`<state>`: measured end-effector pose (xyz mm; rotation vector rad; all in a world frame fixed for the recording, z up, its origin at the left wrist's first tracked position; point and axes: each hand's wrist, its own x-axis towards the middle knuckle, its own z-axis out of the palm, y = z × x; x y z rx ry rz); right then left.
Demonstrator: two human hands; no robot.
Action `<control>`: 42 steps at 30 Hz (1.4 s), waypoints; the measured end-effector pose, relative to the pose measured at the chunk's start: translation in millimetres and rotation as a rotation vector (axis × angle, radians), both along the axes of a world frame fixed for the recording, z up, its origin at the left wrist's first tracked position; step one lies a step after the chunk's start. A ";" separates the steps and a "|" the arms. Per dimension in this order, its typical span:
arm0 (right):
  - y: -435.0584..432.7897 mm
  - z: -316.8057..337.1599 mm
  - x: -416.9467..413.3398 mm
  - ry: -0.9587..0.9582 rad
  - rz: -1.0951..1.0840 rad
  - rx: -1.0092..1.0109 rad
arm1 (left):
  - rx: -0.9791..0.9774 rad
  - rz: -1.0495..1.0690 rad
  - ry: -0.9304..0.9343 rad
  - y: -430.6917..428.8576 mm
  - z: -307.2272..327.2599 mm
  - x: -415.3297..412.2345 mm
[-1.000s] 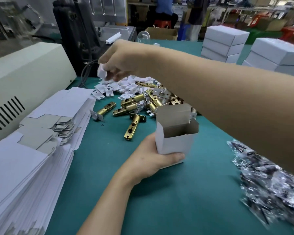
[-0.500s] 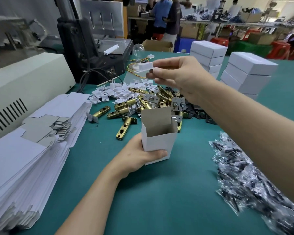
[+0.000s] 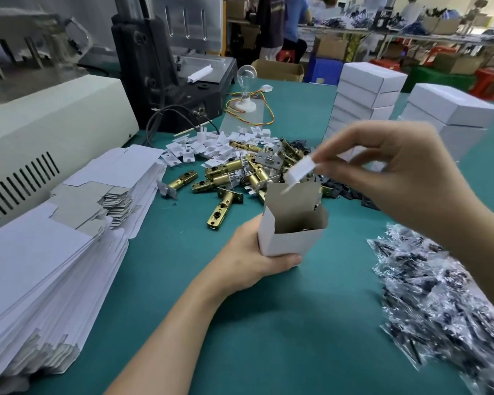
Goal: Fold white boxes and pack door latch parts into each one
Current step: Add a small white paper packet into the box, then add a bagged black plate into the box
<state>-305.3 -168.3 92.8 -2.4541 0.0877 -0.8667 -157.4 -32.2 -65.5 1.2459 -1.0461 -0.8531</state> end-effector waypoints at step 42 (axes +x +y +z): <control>-160.0 -90.7 54.7 0.933 -0.609 -0.295 | 0.172 0.038 0.055 4.0 10.7 4.0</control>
